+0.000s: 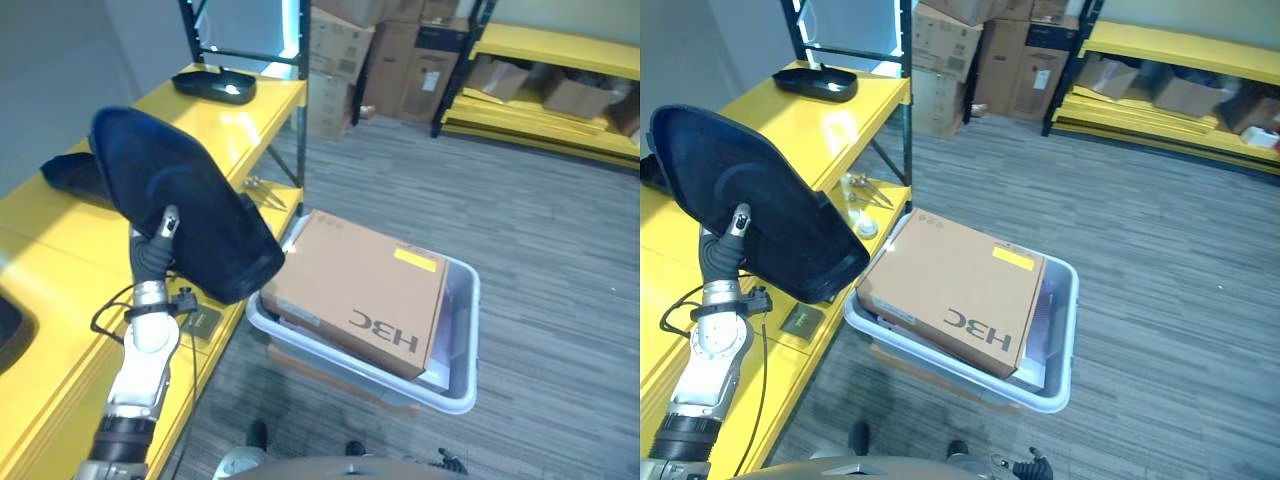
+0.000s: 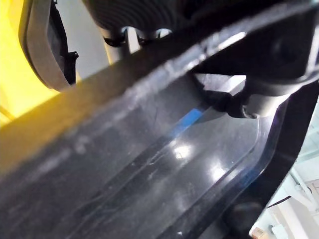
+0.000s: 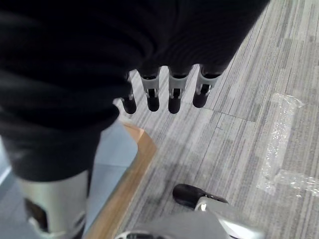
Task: Move parts from the plastic box to the shelf.
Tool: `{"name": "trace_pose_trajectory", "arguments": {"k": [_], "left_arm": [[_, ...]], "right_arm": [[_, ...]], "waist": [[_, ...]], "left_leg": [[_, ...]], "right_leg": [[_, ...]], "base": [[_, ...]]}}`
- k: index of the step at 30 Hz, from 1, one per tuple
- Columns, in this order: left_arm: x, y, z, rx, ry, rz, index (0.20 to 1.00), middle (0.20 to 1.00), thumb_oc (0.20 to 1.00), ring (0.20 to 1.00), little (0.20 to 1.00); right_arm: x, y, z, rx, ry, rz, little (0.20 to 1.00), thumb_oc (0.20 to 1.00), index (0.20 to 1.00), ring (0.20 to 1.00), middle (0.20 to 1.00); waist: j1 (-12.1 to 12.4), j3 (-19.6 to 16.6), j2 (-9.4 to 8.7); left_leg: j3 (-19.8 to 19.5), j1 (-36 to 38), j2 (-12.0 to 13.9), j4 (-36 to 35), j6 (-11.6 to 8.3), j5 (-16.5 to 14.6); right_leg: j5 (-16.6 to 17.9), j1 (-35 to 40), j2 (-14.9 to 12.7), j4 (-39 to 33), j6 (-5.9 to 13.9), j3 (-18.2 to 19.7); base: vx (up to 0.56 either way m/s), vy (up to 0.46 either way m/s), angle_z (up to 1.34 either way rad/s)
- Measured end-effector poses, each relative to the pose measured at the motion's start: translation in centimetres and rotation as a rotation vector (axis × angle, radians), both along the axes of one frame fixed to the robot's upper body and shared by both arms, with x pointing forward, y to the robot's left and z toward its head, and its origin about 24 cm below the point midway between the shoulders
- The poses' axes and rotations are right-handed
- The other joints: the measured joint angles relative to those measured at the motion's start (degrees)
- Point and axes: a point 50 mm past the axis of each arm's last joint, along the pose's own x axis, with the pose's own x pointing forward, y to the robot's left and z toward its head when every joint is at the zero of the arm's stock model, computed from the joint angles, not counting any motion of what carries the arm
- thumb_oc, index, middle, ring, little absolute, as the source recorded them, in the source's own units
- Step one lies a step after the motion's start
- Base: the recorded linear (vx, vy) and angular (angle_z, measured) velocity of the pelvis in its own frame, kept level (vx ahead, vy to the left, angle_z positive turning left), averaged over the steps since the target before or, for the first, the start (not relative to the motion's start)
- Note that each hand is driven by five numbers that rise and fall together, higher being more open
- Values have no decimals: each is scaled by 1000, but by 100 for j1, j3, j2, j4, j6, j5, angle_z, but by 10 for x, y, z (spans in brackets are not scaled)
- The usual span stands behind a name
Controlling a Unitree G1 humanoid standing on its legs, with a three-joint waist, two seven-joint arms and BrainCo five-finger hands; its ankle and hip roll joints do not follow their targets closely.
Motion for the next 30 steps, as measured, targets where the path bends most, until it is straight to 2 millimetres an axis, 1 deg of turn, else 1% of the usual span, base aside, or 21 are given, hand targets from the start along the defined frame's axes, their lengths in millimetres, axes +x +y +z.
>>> {"name": "trace_pose_trajectory", "arguments": {"k": [3, 4, 5, 7, 8, 9, 10, 11, 12, 14, 15, 16, 20, 23, 24, 25, 26, 27, 28, 29, 30], "left_arm": [[-3, -1, 5, 9, -21, -23, 200, 200, 200, 200, 200], [-4, -2, 9, 9, -38, -35, 200, 200, 200, 200, 200], [-2, -11, 15, 7, -65, -85, 200, 200, 200, 200, 200], [-2, -23, 29, 22, -128, -155, 200, 200, 200, 200, 200], [-4, -24, 33, 34, -146, -167, 200, 200, 200, 200, 200], [-9, -16, 31, 51, -136, -144, 200, 200, 200, 200, 200], [-13, -7, 28, 78, -112, -121, 200, 200, 200, 200, 200], [-13, -4, 28, 102, -101, -120, 200, 200, 200, 200, 200], [-13, -2, 30, 127, -102, -126, 200, 200, 200, 200, 200], [-15, -5, 36, 129, -133, -150, 200, 200, 200, 200, 200], [-17, -10, 41, 121, -163, -168, 200, 200, 200, 200, 200], [-17, -15, 53, 113, -229, -201, 200, 200, 200, 200, 200], [-14, -9, 64, 121, -256, -214, 200, 200, 200, 200, 200], [-13, -5, 82, 214, -300, -235, 200, 200, 200, 200, 200], [-9, -9, 90, 243, -327, -260, 200, 200, 200, 200, 200], [-5, -17, 102, 258, -382, -298, 200, 200, 200, 200, 200], [-5, -20, 108, 262, -411, -315, 200, 200, 200, 200, 200], [-5, -22, 112, 251, -437, -328, 200, 200, 200, 200, 200], [-2, -27, 113, 234, -447, -351, 200, 200, 200, 200, 200], [3, -36, 113, 217, -444, -393, 200, 200, 200, 200, 200], [1, -43, 107, 211, -424, -444, 200, 200, 200, 200, 200]], "right_arm": [[7, 0, -1, 16, 21, 8, 1000, 1000, 1000, 1000, 1000], [4, 0, -2, 19, 39, 6, 1000, 1000, 1000, 1000, 1000], [13, 3, -1, 24, 34, 24, 1000, 1000, 1000, 1000, 1000], [15, 1, -1, 10, 75, 113, 1000, 1000, 1000, 1000, 1000], [15, -3, 0, -11, 95, 154, 1000, 1000, 1000, 1000, 1000], [20, -12, 3, -43, 92, 181, 1000, 1000, 1000, 1000, 1000], [27, -15, 5, -54, 78, 194, 1000, 1000, 1000, 1000, 1000], [30, -17, 7, -63, 70, 206, 1000, 1000, 1000, 1000, 1000], [28, -23, 8, -74, 69, 186, 1000, 1000, 1000, 1000, 1000], [20, -23, 6, -55, 69, 114, 1000, 1000, 1000, 1000, 1000], [15, -24, 6, -44, 62, 53, 1000, 1000, 1000, 1000, 1000], [12, -24, 5, -38, 75, 28, 1000, 1000, 1000, 1000, 1000], [16, -1, -1, 43, 54, -52, 1000, 1000, 1000, 1000, 1000], [34, -12, 5, 52, -31, -198, 1000, 1000, 1000, 1000, 1000], [39, -10, 7, 63, -53, -213, 1000, 1000, 1000, 1000, 1000], [40, -6, 6, 72, -50, -193, 1000, 1000, 1000, 1000, 1000], [43, -3, 5, 77, -50, -171, 1000, 1000, 1000, 1000, 1000], [46, -1, 6, 87, -59, -176, 1000, 1000, 1000, 1000, 1000], [49, -1, 7, 91, -73, -172, 1000, 1000, 1000, 1000, 1000], [49, 3, 6, 90, -63, -127, 1000, 1000, 1000, 1000, 1000], [42, 4, 4, 106, -50, -174, 1000, 1000, 1000, 1000, 1000]], "waist": [[241, 58, 124], [215, 64, 134], [463, 141, 310], [527, 144, 300], [614, 215, 389], [811, 250, 436], [981, 285, 368], [1002, 293, 270], [864, 277, 85], [642, 234, 17], [632, 187, 42], [538, 73, 211], [544, -5, -242], [453, 26, -206], [386, 68, -152], [200, 120, -44], [190, 122, -42], [229, 114, -90], [169, 164, -10], [-134, 195, 54], [-98, 191, 4]], "left_leg": [[-284, -53, -16, 1, -43, 169], [-436, -69, -7, 1, -68, 199], [-821, -418, -82, 174, -152, 313], [-1418, -698, -151, -8, -704, 816], [-1461, -843, -130, -5, -716, 973], [-1200, -825, -99, 11, -638, 644], [-760, -776, -150, 382, -275, 216], [-308, -797, -232, 789, -154, 7], [407, -809, -278, 1315, -49, -274], [1002, -721, -139, 1829, 160, -630], [1153, -629, 6, 2000, 227, -815], [1108, -481, -62, 1407, 255, -923], [935, -389, -507, 1056, 497, -713], [668, -363, -794, 1099, 816, -725], [428, -299, -835, 1003, 921, -640], [190, -318, -779, 865, 849, -524], [103, -300, -800, 721, 800, -473], [78, -265, -848, 522, 705, -376], [-155, -336, -832, 579, 787, -324], [-565, -420, -841, 587, 641, -270], [-813, -313, -981, 338, 511, -156]], "right_leg": [[-12, 162, 92, 39, -30, -301], [-13, 176, 69, 16, -43, -446], [-55, 202, 220, 54, -54, -781], [-177, 176, 252, -2, -225, -1458], [-188, 174, 243, -7, -272, -1738], [-183, 182, 237, -1, -326, -1875], [-150, 204, 80, 33, -346, -1987], [-130, 233, -92, 41, -319, -2125], [-123, 342, -360, 69, -283, -2454], [-146, 480, -526, 156, -218, -2797], [-205, 421, -642, 385, -84, -2898], [-284, 264, -672, 733, 8, -2833], [-326, 132, -1123, 1073, -66, -2697], [-175, -441, -1853, 2829, -44, -2320], [-405, -677, -1832, 3358, 48, -1906], [-833, -910, -1269, 3294, 250, -945], [-955, -1112, -1008, 3184, 356, -532], [-1066, -1394, -780, 3022, 231, -255], [-1278, -1487, -232, 2797, 151, 553], [-1384, -1495, 439, 2425, 182, 1548], [-1152, -1777, 723, 2140, -286, 1661]], "base": [[-106, -99, 49], [-277, -163, 118], [-268, -142, 141], [-118, -42, 184], [-94, -2, 150], [-135, -11, 78], [-151, -8, 36], [-47, -30, 69], [-54, 23, 119], [-34, 66, 133], [46, 178, 136], [102, 264, 112], [83, 241, 60], [-16, 218, 49], [32, 42, 102], [135, 28, 113], [123, 32, 77], [132, 7, 38], [33, -24, 107], [116, -127, 162], [92, -121, 186]]}}
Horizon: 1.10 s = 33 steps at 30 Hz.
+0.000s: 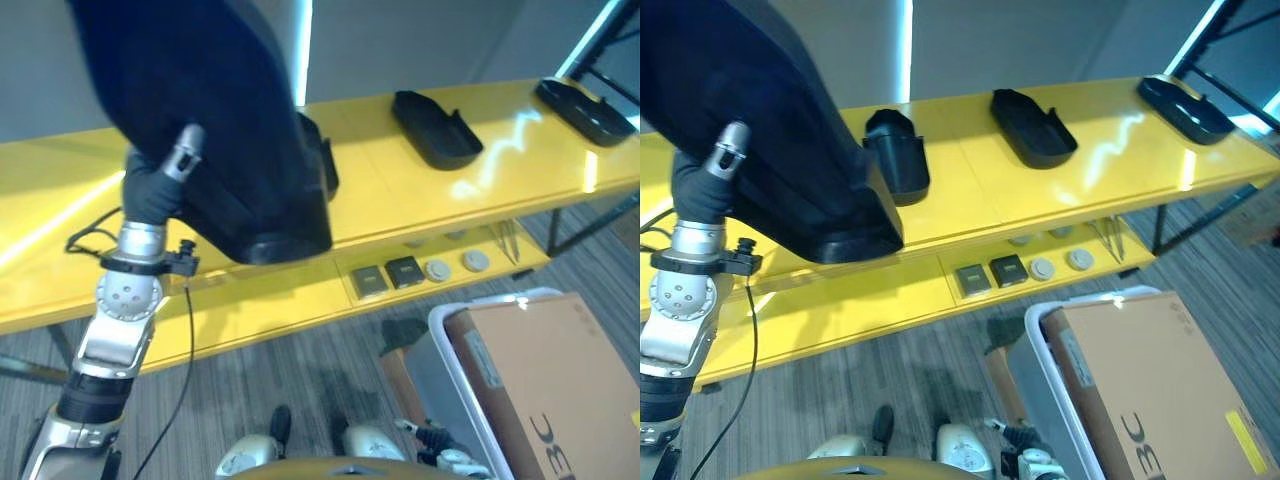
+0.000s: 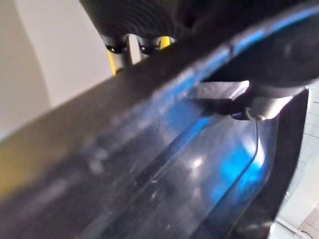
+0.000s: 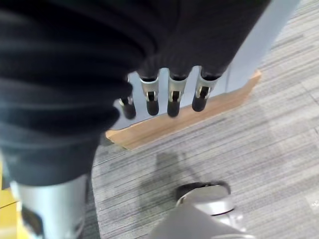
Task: Move parts from the plastic box to the shelf.
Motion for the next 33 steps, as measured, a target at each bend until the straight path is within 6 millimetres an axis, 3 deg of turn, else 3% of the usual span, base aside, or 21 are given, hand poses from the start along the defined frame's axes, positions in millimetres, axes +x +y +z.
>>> {"name": "trace_pose_trajectory", "arguments": {"k": [2, 3, 6, 7, 8, 9, 10, 12, 13, 17, 18, 19, 20, 22, 24, 25, 26, 28, 29, 32, 33], "left_arm": [[-4, 0, -11, -4, 47, -16, 200, 200, 200, 200, 200], [-7, 4, -17, -15, 74, 0, 200, 200, 200, 200, 200], [-18, 14, -37, -71, 162, 24, 200, 200, 200, 200, 200], [-19, 18, -36, -101, 166, 26, 200, 200, 200, 200, 200], [-15, 15, -33, -106, 159, 11, 200, 200, 200, 200, 200], [-14, 15, -29, -109, 142, 7, 200, 200, 200, 200, 200], [-11, 17, -26, -102, 130, 11, 200, 200, 200, 200, 200], [-14, 24, -28, -117, 136, 43, 200, 200, 200, 200, 200], [-15, 32, -29, -125, 134, 81, 200, 200, 200, 200, 200], [-15, 40, -31, -146, 140, 132, 200, 200, 200, 200, 200], [-14, 39, -31, -139, 144, 126, 200, 200, 200, 200, 200], [-13, 38, -30, -130, 140, 124, 200, 200, 200, 200, 200], [-11, 39, -27, -110, 142, 128, 200, 200, 200, 200, 200], [-8, 51, -29, 16, 197, 166, 200, 200, 200, 200, 200], [-12, 64, -28, 42, 207, 216, 200, 200, 200, 200, 200], [-12, 69, -30, 40, 221, 239, 200, 200, 200, 200, 200], [-10, 72, -32, 33, 230, 253, 200, 200, 200, 200, 200], [-5, 78, -35, 6, 244, 285, 200, 200, 200, 200, 200], [-1, 80, -38, 1, 261, 295, 200, 200, 200, 200, 200], [4, 80, -46, 5, 308, 299, 200, 200, 200, 200, 200], [4, 79, -45, 1, 305, 298, 200, 200, 200, 200, 200]], "right_arm": [[-13, 9, -5, 24, 30, -8, 1000, 1000, 1000, 1000, 1000], [-14, 7, -5, 22, 37, -9, 1000, 1000, 1000, 1000, 1000], [-10, 5, -3, 8, 33, 32, 1000, 1000, 1000, 1000, 1000], [2, 2, 0, -10, 20, 83, 1000, 1000, 1000, 1000, 1000], [3, -2, 1, -27, 23, 111, 1000, 1000, 1000, 1000, 1000], [14, -10, 6, -48, -6, 103, 1000, 1000, 1000, 1000, 1000], [24, -19, 11, -75, -38, 59, 1000, 1000, 1000, 1000, 1000], [25, -30, 15, -107, -46, 33, 1000, 1000, 1000, 1000, 1000], [31, -35, 20, -134, -77, 36, 1000, 1000, 1000, 1000, 1000], [27, -45, 22, -155, -84, 12, 1000, 1000, 1000, 1000, 1000], [19, -45, 19, -152, -64, 10, 1000, 1000, 1000, 1000, 1000], [7, -44, 15, -148, -25, 7, 1000, 1000, 1000, 1000, 1000], [-6, -34, 8, -117, 17, 6, 1000, 1000, 1000, 1000, 1000], [-17, -17, 1, -75, 44, 11, 1000, 1000, 1000, 1000, 1000], [-8, 3, -2, -29, 36, 55, 1000, 1000, 1000, 1000, 1000], [-6, 3, -1, -36, 33, 71, 1000, 1000, 1000, 1000, 1000], [-12, 0, -2, -46, 46, 74, 1000, 1000, 1000, 1000, 1000], [-3, 7, -1, -46, 13, 138, 1000, 1000, 1000, 1000, 1000], [-6, 9, -1, -39, 10, 135, 1000, 1000, 1000, 1000, 1000], [-17, 8, -4, -32, 32, 122, 1000, 1000, 1000, 1000, 1000], [-15, 6, -3, -37, 32, 123, 1000, 1000, 1000, 1000, 1000]], "waist": [[-56, -15, -19], [58, -3, -10], [248, 1, 68], [394, 58, 98], [330, 81, 88], [393, 176, 68], [227, 284, 4], [360, 308, -54], [417, 258, 37], [430, 124, 233], [316, 16, 386], [274, -9, 291], [251, -15, -36], [275, -46, -163], [413, -56, -188], [396, -36, -141], [328, -6, -46], [217, 42, 41], [110, 33, -13], [46, 19, -46], [62, 6, -54]], "left_leg": [[-297, -18, -158, 5, 44, 12], [-360, -22, -184, -20, 123, -1], [-453, -136, -152, 191, -34, -109], [-572, -430, -136, 568, -190, -206], [-384, -636, -184, 892, -356, -260], [-115, -741, -68, 1054, -327, -401], [718, -842, 558, 1037, -507, -621], [516, -786, 1219, 675, -682, -506], [283, -799, 1674, 347, -838, -398], [9, -551, 2051, 187, -1017, -200], [150, -431, 1932, 303, -959, -180], [264, -332, 1732, 229, -1148, -120], [435, -194, 1248, 205, -892, -99], [854, -186, 757, 414, -391, -197], [1132, -198, 588, 489, -181, -316], [1145, -170, 551, 486, -163, -333], [1085, -143, 506, 410, -104, -296], [962, -210, 603, 171, -143, -123], [895, -275, 529, 92, -212, -77], [908, -484, 235, -55, -55, 58], [907, -510, 241, -73, -51, 113]], "right_leg": [[265, 3, 54, -500, -193, -6], [636, 67, -38, -524, -219, -142], [947, 257, -53, -904, -274, -511], [1172, 395, -72, -1251, -430, -858], [1201, 481, -143, -1375, -462, -1072], [1185, 576, -243, -1397, -496, -1240], [1249, 1040, -393, -1807, -435, -1730], [1224, 1215, -386, -1918, -323, -1677], [1159, 1243, -336, -1947, -240, -1689], [1216, 1325, -446, -1942, 60, -1532], [1202, 1429, -543, -1950, 247, -1548], [1160, 1447, -784, -1901, 381, -1512], [1287, 1378, -1199, -1771, 467, -1448], [1504, 735, -1845, -813, 239, -1463], [1579, 406, -1979, -504, 333, -1678], [1437, 381, -1940, -381, 413, -1726], [1174, 292, -1660, -282, 501, -1578], [532, 6, -642, -338, 496, -530], [508, -51, -430, -464, 402, -426], [725, -202, -377, -754, 32, -330], [775, -261, -403, -811, 37, -387]], "base": [[98, -179, 120], [40, -160, 58], [-57, -2, 38], [-19, 74, 93], [65, 73, 114], [134, 194, 167], [139, 182, 137], [171, 245, 62], [147, 269, 1], [142, 366, -24], [177, 551, -24], [112, 520, -5], [60, 492, -14], [46, 367, -55], [50, 169, -74], [39, 95, -36], [53, 119, -11], [55, 33, 26], [-10, -16, 73], [-15, -58, 62], [89, -68, 34]]}}
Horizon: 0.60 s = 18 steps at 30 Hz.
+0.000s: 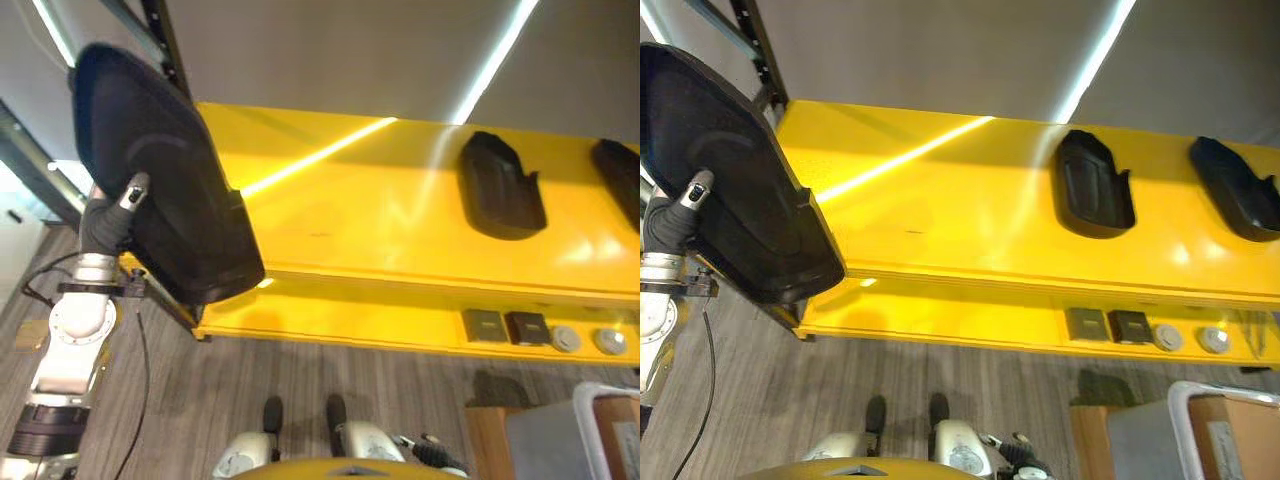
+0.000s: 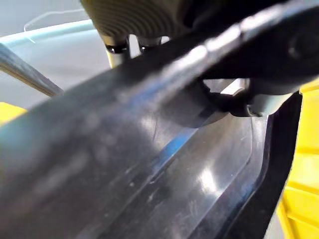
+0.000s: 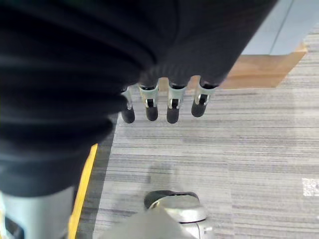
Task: Move parts from the plastic box to the shelf.
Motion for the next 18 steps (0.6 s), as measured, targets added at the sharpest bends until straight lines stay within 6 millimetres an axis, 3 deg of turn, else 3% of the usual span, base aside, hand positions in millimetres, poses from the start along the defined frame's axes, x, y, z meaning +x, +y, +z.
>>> {"name": "trace_pose_trajectory", "arguments": {"k": [2, 5, 9, 13, 14, 18], "left_arm": [[0, 2, -1, 8, 12, 1, 200, 200, 200, 200, 200], [12, 7, 3, -4, 41, -17, 200, 200, 200, 200, 200], [36, 6, 20, -56, 24, -52, 200, 200, 200, 200, 200], [71, -1, 48, -52, 31, -101, 200, 200, 200, 200, 200], [87, -5, 63, -51, 38, -118, 200, 200, 200, 200, 200], [110, -2, 88, 29, 111, -89, 200, 200, 200, 200, 200]], "right_arm": [[1, -5, 1, -3, 5, 7, 1000, 1000, 1000, 1000, 1000], [0, -17, 3, -34, 20, 8, 1000, 1000, 1000, 1000, 1000], [9, -19, 6, -37, -3, 11, 1000, 1000, 1000, 1000, 1000], [28, -13, 9, -37, -39, 80, 1000, 1000, 1000, 1000, 1000], [35, -12, 11, -35, -56, 83, 1000, 1000, 1000, 1000, 1000], [50, -9, 15, -36, -85, 122, 1000, 1000, 1000, 1000, 1000]], "waist": [[61, 32, 60], [40, 52, 97], [-166, 107, 99], [-436, 310, 117], [-510, 377, 129], [-649, 603, 206]], "left_leg": [[2, -59, 19, -135, -1, 99], [-2, -96, 118, -221, 3, 160], [107, -283, 262, -259, -60, 208], [144, -405, 366, -260, -144, 245], [156, -501, 391, -260, -157, 268], [282, -602, 419, -259, -170, 277]], "right_leg": [[133, -19, -63, -168, 48, -165], [615, 108, -30, -710, 47, -359], [1089, 142, 106, -1331, -82, -406], [1102, 8, 209, -1333, -117, -376], [1105, -96, 229, -1333, -119, -373], [1184, -241, 243, -1329, -123, -340]], "base": [[28, -70, 12], [-15, -28, -3], [-1, -24, -19], [-21, -9, -11], [-22, 6, -14], [-11, 11, -15]]}}
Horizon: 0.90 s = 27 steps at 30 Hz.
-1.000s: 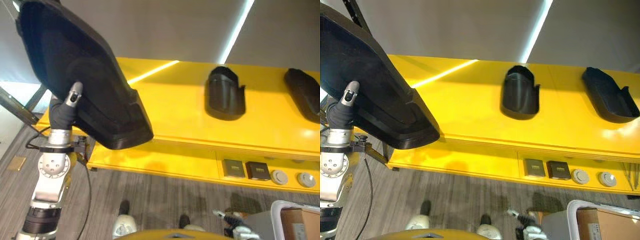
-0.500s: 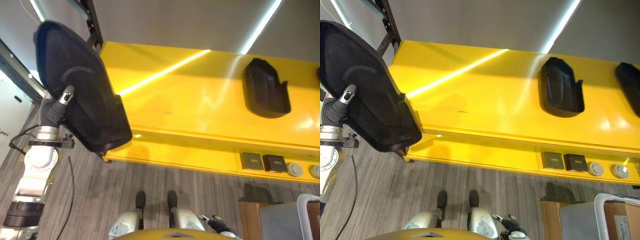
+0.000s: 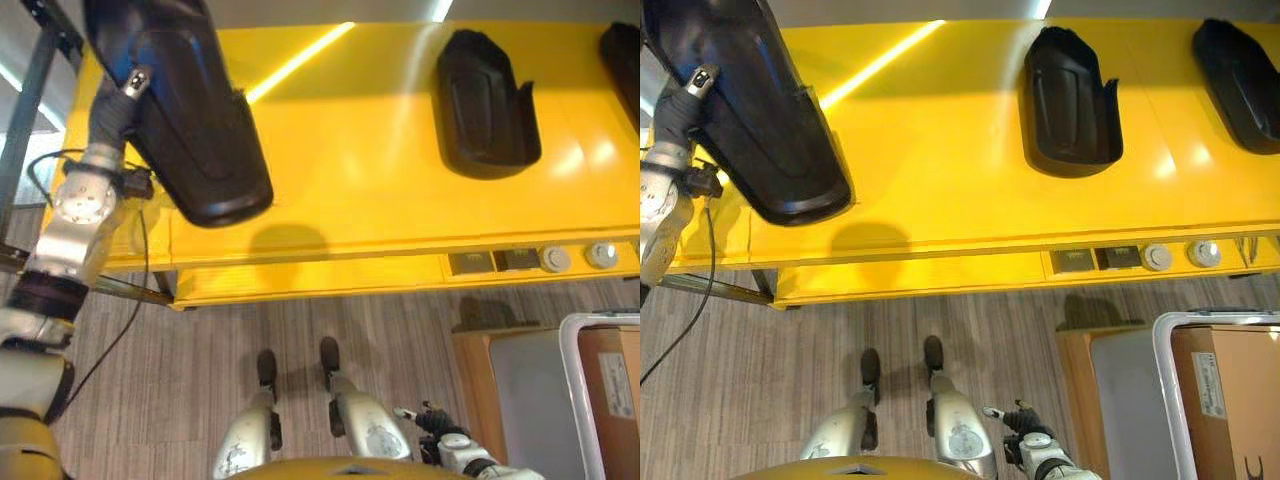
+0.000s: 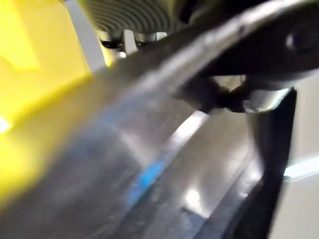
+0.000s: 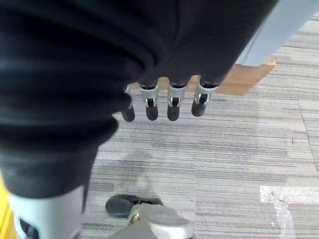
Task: Move parts from the plastic box to the shelf.
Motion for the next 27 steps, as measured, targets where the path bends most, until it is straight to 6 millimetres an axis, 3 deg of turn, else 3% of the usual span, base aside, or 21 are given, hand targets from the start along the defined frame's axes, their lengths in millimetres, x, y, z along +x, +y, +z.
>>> {"name": "trace_pose_trajectory", "arguments": {"k": [5, 16, 27], "left_arm": [[7, 8, 22, 55, 28, 25, 200, 200, 200, 200, 200], [16, 21, 10, 150, 161, 75, 200, 200, 200, 200, 200], [17, 12, 25, 252, 124, 67, 200, 200, 200, 200, 200]], "right_arm": [[13, 3, 4, 29, -33, 3, 1000, 1000, 1000, 1000, 1000], [27, 7, 9, 54, -60, 14, 1000, 1000, 1000, 1000, 1000], [40, 12, 13, 71, -92, 18, 1000, 1000, 1000, 1000, 1000]], "waist": [[-63, 332, 83], [-21, 544, 20], [14, 550, 15]], "left_leg": [[26, 4, 3, 0, -8, -31], [18, -75, -3, -2, -33, -56], [17, -202, -9, -1, -28, -46]], "right_leg": [[62, -17, 13, 36, -73, 46], [29, -110, 10, 30, -37, 95], [58, -238, 7, 35, -71, 101]], "base": [[0, 6, -5], [0, 1, -2], [0, 0, 0]]}}
